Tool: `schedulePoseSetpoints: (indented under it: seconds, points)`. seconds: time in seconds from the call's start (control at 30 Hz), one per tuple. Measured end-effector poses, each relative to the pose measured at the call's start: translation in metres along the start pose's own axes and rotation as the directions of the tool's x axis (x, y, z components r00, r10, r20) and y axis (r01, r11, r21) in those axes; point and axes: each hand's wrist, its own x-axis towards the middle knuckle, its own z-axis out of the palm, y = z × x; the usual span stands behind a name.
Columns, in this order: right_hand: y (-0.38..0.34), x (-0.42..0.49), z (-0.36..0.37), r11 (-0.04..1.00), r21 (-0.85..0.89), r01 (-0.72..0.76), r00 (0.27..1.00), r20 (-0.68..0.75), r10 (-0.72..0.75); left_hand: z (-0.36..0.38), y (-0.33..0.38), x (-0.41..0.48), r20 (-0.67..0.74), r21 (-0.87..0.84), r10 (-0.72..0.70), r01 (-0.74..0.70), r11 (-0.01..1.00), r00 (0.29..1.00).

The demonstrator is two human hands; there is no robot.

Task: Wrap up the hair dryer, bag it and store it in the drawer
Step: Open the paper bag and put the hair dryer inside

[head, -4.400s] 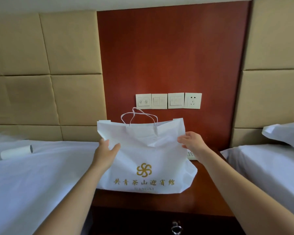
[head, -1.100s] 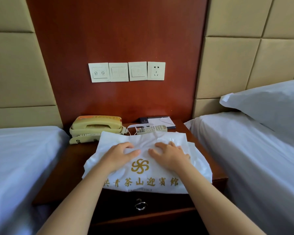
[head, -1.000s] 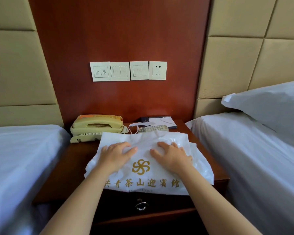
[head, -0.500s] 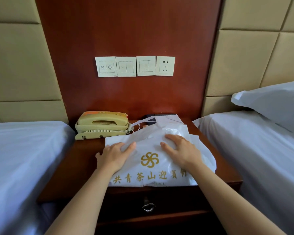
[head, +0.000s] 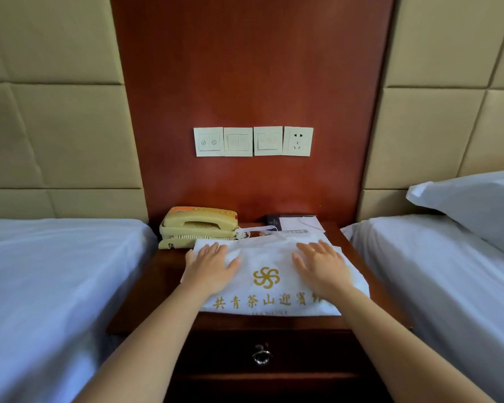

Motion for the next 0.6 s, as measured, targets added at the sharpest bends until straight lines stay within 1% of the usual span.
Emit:
schedulePoseSetpoints:
  seconds: [0.07,0.17,0.2,0.27,0.37,0.43,0.5,0.6]
  points:
    - [0.000,-0.014,-0.009,0.999,-0.021,0.034,0.999,0.003,-0.034,-0.010,0.003,-0.015,0.009,-0.017,0.044,-0.043,0.999,0.999]
    - [-0.001,-0.038,-0.026,0.995,0.024,0.093,0.995,-0.028,-0.092,-0.024,0.010,-0.045,0.042,-0.069,0.117,-0.114,0.991,0.992]
    - [-0.002,-0.048,-0.031,0.991,0.065,0.116,0.992,-0.054,-0.113,-0.027,0.012,-0.056,0.060,-0.106,0.141,-0.134,0.985,0.988]
    - [-0.005,-0.069,-0.038,0.967,0.217,0.132,0.990,-0.082,-0.116,-0.031,0.016,-0.082,0.065,-0.163,0.187,-0.174,0.971,0.980]
    - [-0.005,-0.099,-0.040,0.867,0.493,0.070,0.997,-0.047,-0.053,-0.036,0.019,-0.121,-0.002,-0.184,0.196,-0.193,0.964,0.981]
    - [-0.002,-0.119,-0.035,0.783,0.622,0.012,0.999,0.019,-0.030,-0.034,0.017,-0.146,0.001,-0.238,0.171,-0.166,0.957,0.985]
    - [0.001,-0.136,-0.023,0.719,0.690,-0.082,0.992,0.124,-0.006,-0.020,0.012,-0.165,0.024,-0.324,0.144,-0.129,0.937,0.989]
    - [0.001,-0.152,0.002,0.681,0.702,-0.210,0.964,0.265,0.024,0.012,0.005,-0.185,0.068,-0.457,0.070,-0.031,0.889,0.995]
